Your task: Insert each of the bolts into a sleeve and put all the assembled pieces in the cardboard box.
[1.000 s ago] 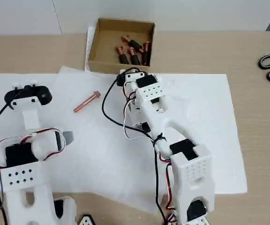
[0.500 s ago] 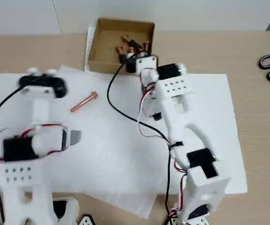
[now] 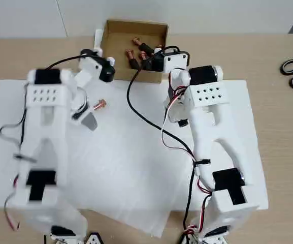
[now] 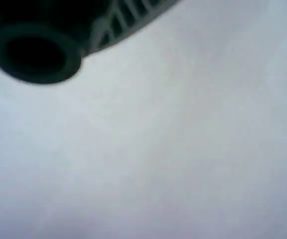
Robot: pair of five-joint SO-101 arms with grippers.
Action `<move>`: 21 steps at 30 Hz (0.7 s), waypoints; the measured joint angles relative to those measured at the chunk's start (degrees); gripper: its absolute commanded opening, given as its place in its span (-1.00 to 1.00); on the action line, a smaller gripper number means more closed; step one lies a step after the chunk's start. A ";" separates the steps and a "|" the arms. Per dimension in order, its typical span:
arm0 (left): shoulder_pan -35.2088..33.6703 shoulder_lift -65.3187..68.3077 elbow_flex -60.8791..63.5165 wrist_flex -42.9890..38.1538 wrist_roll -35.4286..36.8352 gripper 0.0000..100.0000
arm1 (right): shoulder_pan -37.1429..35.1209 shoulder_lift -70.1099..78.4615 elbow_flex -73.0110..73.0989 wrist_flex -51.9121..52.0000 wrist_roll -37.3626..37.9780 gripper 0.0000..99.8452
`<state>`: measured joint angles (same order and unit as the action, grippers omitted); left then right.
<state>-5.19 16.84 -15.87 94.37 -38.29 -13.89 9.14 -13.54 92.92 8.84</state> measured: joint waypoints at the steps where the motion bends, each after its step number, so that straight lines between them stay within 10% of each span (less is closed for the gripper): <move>1: 0.00 3.34 -2.99 0.00 -0.88 -0.49 | 0.35 0.00 0.00 0.09 0.00 -0.99; 21: 0.00 45.45 -48.70 0.79 -4.22 -0.58 | 0.62 0.00 0.00 0.09 0.00 -0.99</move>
<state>-5.19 62.29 -64.57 95.16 -42.51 -13.27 9.14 -13.54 93.01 8.84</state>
